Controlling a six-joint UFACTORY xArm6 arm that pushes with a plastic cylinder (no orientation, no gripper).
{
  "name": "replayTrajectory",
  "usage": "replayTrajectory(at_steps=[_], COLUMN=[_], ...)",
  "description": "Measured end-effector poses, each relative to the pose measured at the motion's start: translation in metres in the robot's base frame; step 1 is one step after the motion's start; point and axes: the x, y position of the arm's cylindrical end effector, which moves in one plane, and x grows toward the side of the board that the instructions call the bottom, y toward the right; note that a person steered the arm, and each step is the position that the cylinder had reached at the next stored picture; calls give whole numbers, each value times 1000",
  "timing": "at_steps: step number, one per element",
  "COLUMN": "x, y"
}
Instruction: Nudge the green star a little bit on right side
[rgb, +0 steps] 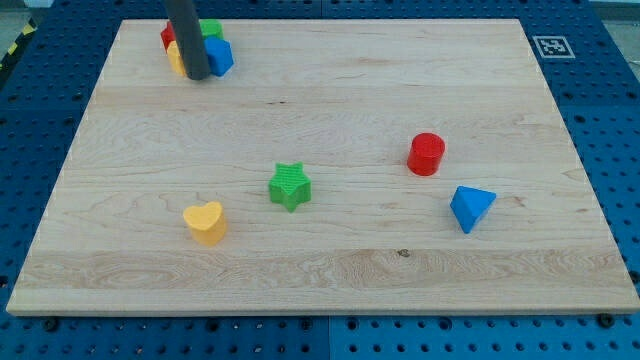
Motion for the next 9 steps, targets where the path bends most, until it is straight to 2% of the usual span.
replayTrajectory(at_steps=[1,2,9], x=[36,51,51], y=[0,0,-8])
